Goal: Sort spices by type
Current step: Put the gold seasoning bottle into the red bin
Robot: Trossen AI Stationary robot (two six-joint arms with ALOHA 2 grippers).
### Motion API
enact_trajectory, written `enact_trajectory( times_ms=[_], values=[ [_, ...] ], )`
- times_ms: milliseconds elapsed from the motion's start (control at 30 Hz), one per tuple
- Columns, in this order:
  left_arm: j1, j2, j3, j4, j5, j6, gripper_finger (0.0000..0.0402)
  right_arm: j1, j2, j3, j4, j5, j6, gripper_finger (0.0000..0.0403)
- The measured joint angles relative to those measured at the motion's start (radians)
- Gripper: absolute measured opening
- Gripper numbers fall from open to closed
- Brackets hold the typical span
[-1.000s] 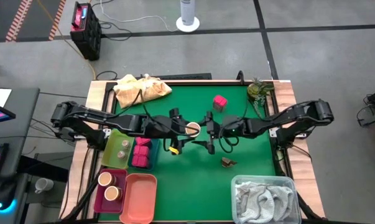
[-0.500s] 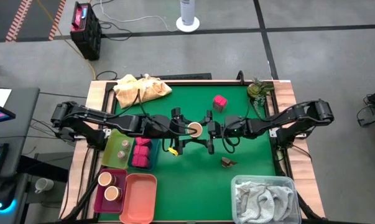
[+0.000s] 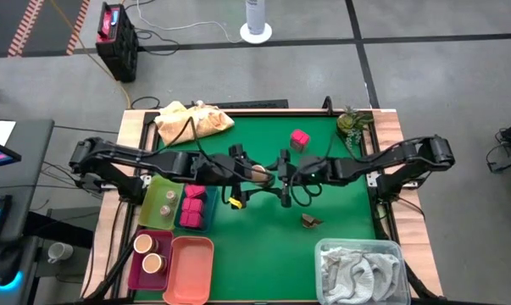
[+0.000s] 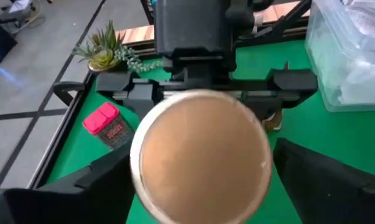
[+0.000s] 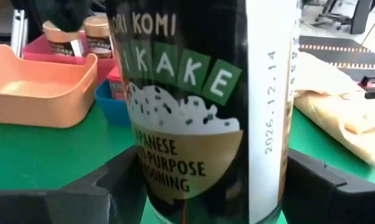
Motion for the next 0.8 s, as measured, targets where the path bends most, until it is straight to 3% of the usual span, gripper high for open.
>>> enact_trajectory(
  times_ms=[800],
  values=[
    [0.071,0.148,0.190,-0.244,0.109,0.016,0.0338,0.002,0.010,0.010,-0.028,-0.002,-0.002,0.0307]
  ],
)
